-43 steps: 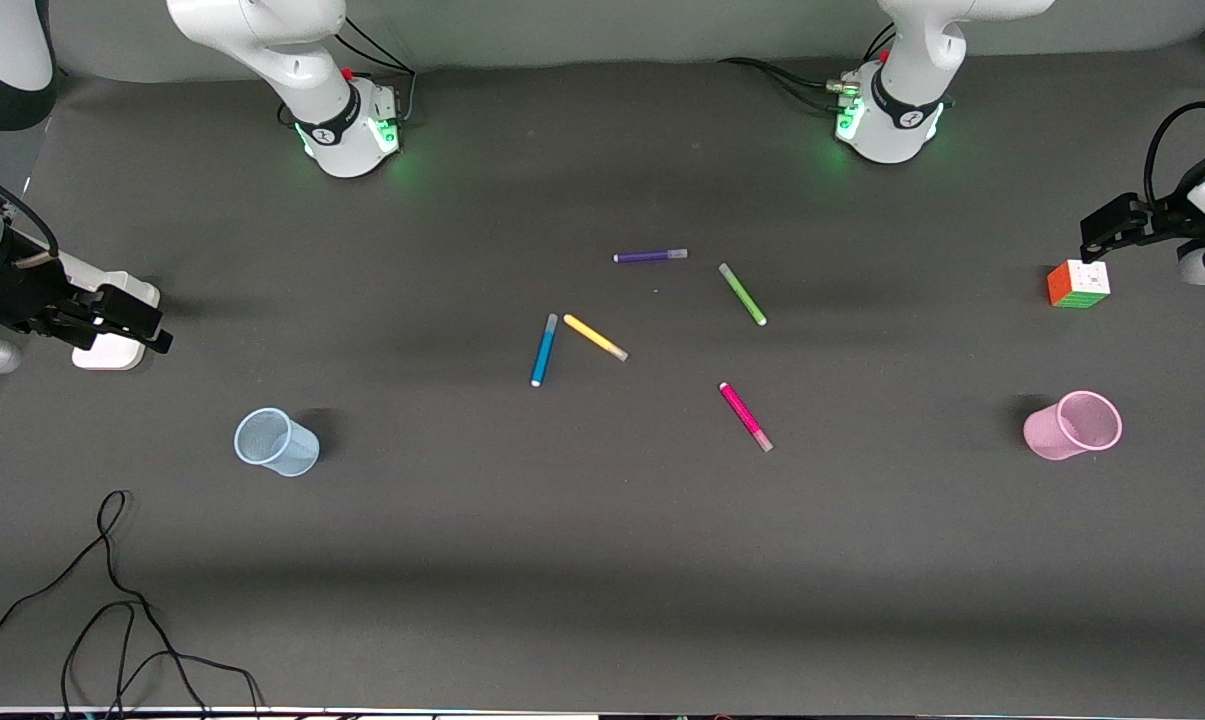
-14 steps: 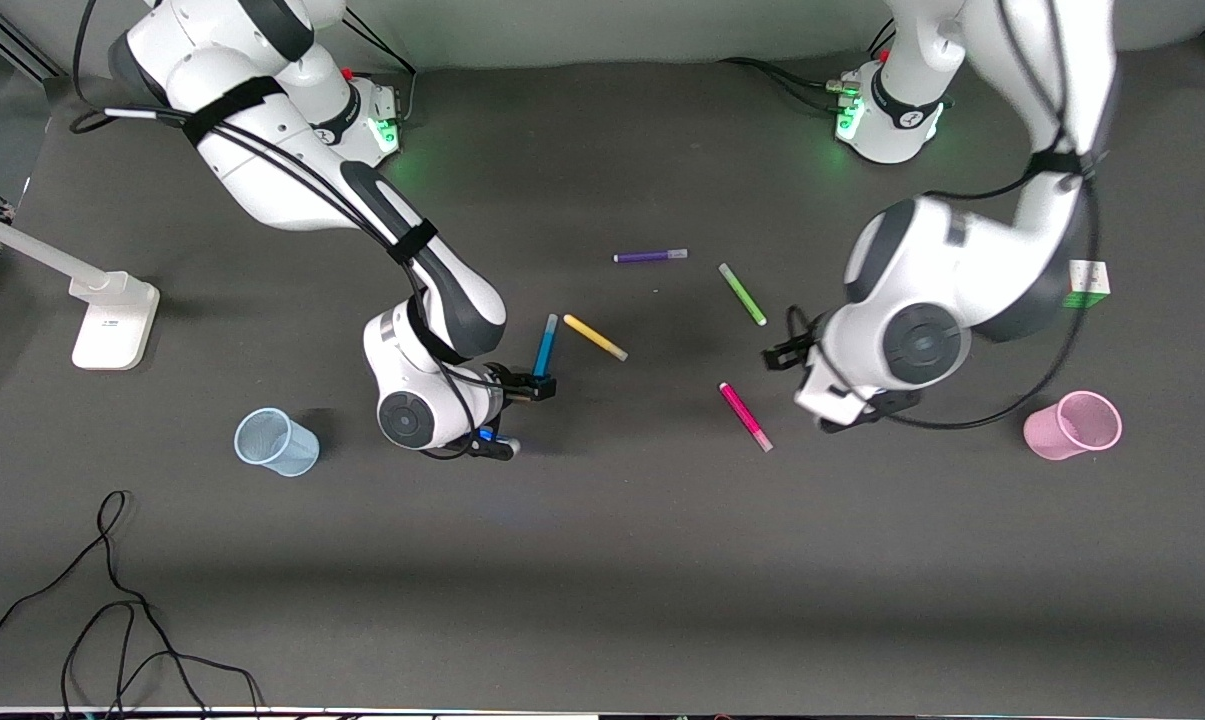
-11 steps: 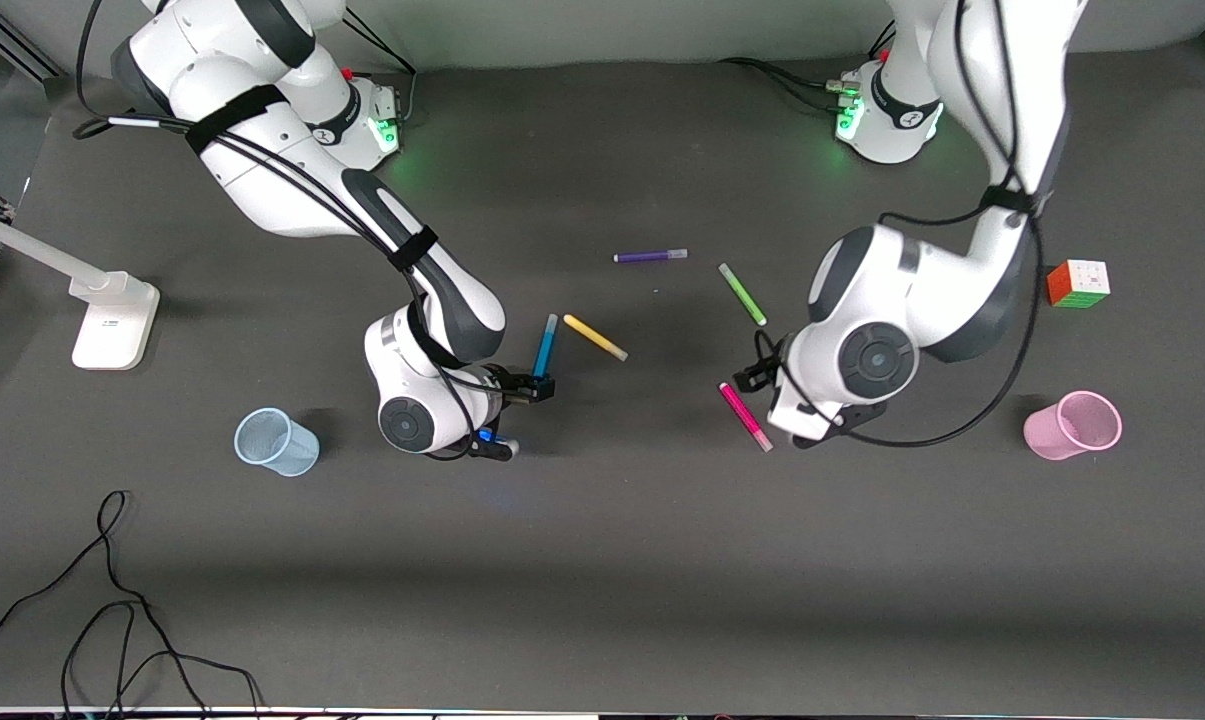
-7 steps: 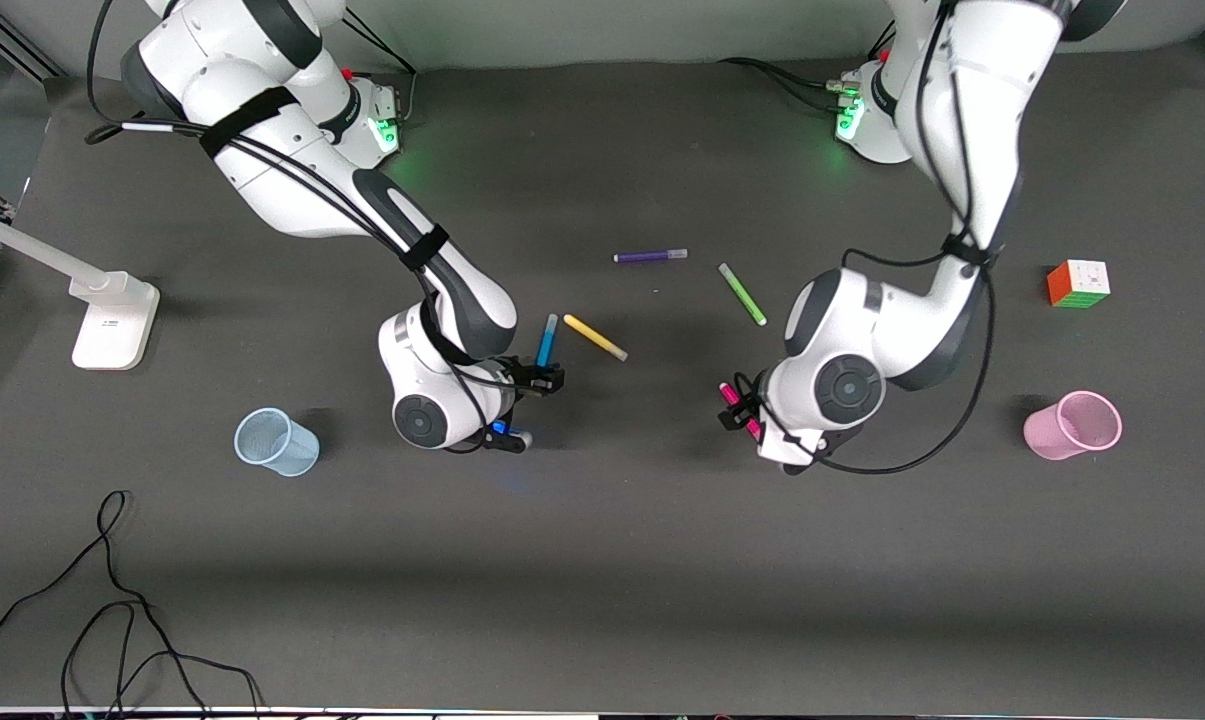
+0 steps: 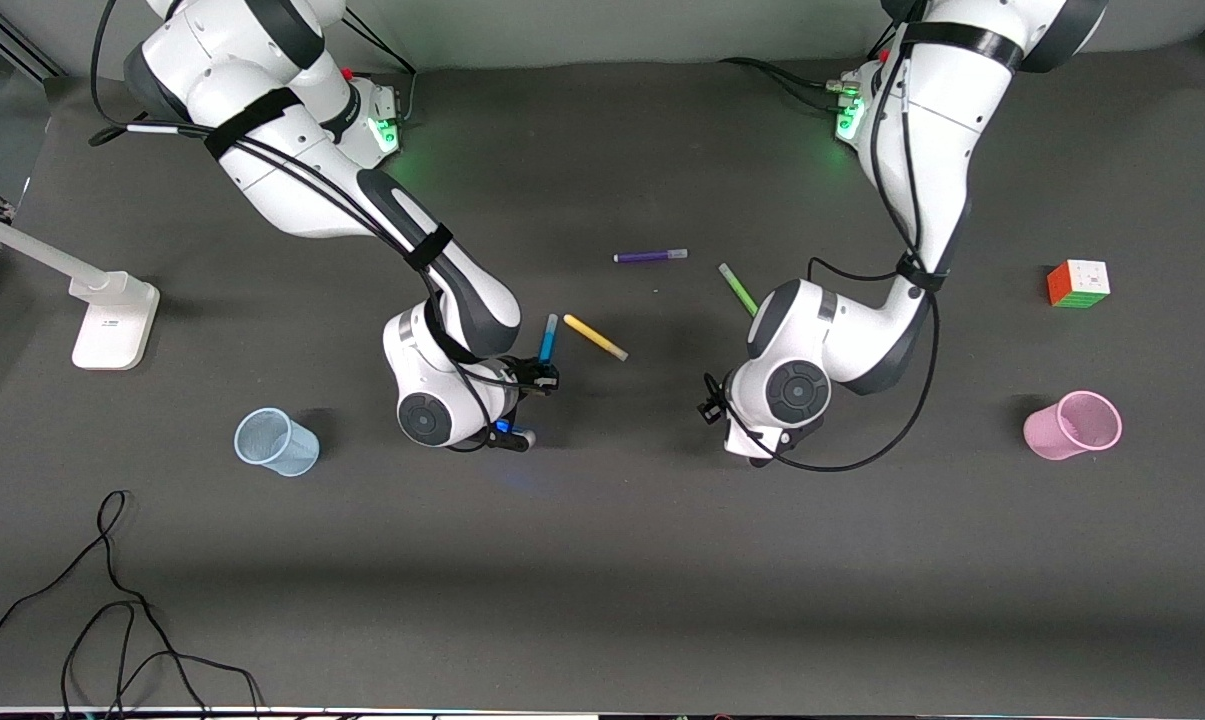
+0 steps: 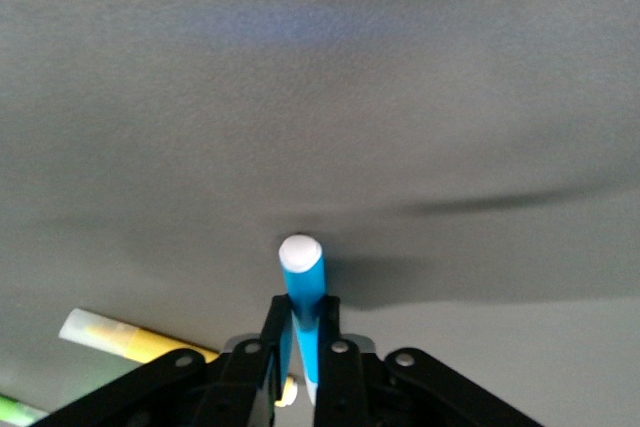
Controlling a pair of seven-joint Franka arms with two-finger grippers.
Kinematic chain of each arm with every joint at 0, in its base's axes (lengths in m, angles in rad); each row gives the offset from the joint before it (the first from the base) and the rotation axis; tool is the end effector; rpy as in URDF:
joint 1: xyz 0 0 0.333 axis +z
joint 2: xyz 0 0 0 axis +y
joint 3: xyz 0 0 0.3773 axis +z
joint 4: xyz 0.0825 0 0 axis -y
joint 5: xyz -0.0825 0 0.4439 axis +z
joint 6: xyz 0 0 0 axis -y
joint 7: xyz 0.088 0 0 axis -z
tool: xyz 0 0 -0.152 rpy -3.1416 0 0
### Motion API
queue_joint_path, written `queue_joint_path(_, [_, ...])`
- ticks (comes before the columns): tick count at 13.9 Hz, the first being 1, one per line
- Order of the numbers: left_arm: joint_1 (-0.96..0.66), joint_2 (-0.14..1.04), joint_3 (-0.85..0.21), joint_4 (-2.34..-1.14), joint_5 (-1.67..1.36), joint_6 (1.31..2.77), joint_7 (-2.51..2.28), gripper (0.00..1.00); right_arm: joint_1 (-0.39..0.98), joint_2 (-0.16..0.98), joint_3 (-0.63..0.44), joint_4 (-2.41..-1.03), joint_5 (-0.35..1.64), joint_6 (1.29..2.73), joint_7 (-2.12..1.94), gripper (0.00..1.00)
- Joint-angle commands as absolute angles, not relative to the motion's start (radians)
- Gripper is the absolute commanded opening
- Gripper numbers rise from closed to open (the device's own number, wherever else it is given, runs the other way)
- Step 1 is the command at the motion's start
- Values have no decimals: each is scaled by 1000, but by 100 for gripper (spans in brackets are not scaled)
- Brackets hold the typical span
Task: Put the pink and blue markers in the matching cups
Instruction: 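Close the right gripper on the blue marker while the left gripper grasps pink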
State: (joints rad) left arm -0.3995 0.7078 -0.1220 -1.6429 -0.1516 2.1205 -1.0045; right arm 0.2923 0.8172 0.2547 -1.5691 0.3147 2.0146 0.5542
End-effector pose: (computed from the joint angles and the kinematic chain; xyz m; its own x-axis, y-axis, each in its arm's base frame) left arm 0.6339 -0.3710 0.1494 0.7851 0.5512 -0.2824 0.5479 -0.8307 -0.0982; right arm 0.6189 0.3940 0.1156 0.8330 -0.1673 -0.5274 -0.2729 -0.9534 -0.1285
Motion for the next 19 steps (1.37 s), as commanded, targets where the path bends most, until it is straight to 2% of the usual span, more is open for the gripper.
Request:
queue_joint_path(1, [-405, 696, -114, -1719, -163, 2201, -1011, 67, 292, 825, 252, -1565, 331, 2031, 572, 0])
queue_joint_path(3, [-403, 698, -114, -1726, -163, 2218, -1011, 66, 287, 812, 247, -1562, 330, 2019, 572, 0])
queue_joint_path(6, [-402, 696, -115, -1724, -163, 2220, -1011, 48, 281, 772, 242, -1560, 327, 1981, 572, 0])
queue_joint_path(9, [-400, 696, -114, -1723, -163, 2217, -1009, 39, 268, 726, 223, -1560, 313, 1918, 568, 0])
queue_joint_path(10, [-400, 696, -115, -1723, -163, 2217, -1009, 29, 268, 726, 221, -1559, 313, 1916, 566, 19])
queue_joint_path(11, [-400, 693, -114, -1723, -163, 2217, -1009, 20, 275, 732, 221, -1560, 313, 1933, 574, 99])
queue_joint_path(12, [-399, 689, -115, -1721, -163, 2211, -1009, 7, 278, 741, 221, -1563, 313, 1972, 572, 100])
queue_joint_path(13, [-396, 681, -114, -1720, -163, 2203, -1009, 0, 284, 747, 222, -1565, 313, 1991, 572, 100])
queue_joint_path(17, [-353, 602, -110, -1691, -155, 2048, -976, 0, 317, 813, 222, -1588, 327, 2107, 574, 100])
queue_joint_path(18, [-327, 568, -109, -1683, -155, 1990, -935, 0, 318, 822, 222, -1589, 327, 2114, 572, 94])
queue_joint_path(19, [-293, 533, -109, -1675, -155, 1920, -895, 0, 318, 822, 222, -1589, 325, 2114, 571, 62])
